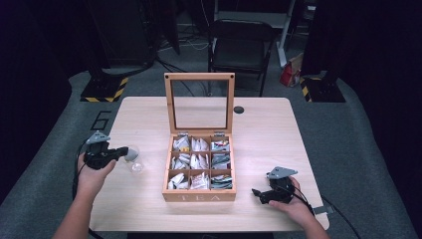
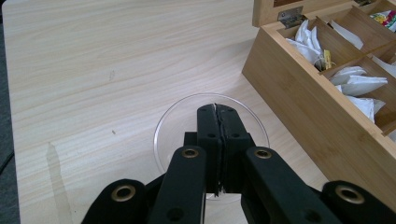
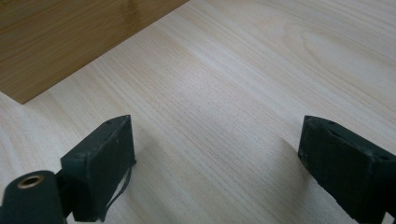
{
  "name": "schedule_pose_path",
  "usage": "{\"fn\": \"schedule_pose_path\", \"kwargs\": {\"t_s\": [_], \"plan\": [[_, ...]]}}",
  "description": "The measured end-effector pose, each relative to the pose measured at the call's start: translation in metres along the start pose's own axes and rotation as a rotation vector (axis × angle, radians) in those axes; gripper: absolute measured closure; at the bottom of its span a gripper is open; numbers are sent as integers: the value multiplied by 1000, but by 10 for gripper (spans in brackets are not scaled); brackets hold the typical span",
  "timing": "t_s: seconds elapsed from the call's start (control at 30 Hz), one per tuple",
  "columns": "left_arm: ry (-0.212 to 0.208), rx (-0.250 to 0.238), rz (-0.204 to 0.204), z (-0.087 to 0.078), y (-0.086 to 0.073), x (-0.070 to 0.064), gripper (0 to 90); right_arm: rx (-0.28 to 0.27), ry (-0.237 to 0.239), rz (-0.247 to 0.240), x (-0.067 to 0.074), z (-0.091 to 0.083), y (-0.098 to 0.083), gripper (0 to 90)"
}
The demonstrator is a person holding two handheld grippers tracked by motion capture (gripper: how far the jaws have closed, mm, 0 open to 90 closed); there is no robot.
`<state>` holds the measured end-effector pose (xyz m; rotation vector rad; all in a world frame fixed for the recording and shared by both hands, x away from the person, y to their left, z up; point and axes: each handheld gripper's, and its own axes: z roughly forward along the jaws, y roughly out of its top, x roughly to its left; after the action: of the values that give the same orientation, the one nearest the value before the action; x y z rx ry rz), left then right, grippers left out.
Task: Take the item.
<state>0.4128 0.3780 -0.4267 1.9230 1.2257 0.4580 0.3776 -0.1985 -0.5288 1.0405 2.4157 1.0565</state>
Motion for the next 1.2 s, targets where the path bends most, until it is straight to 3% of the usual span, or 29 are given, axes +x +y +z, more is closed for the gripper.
{"fn": "schedule_pose_path", "kwargs": {"t_s": [0.43, 0.63, 1.03, 1.2], "plan": [[0, -5, 2, 1, 0, -1, 878, 0, 0, 0, 0, 0, 0, 100], [-1, -9, -3, 0, 1, 0, 825, 0, 0, 0, 0, 0, 0, 101], [0, -26, -7, -9, 3, 0, 800, 0, 0, 0, 0, 0, 0, 100], [-6, -34, 2, -12, 5, -2, 738, 0, 0, -1, 0, 0, 0, 100]]}}
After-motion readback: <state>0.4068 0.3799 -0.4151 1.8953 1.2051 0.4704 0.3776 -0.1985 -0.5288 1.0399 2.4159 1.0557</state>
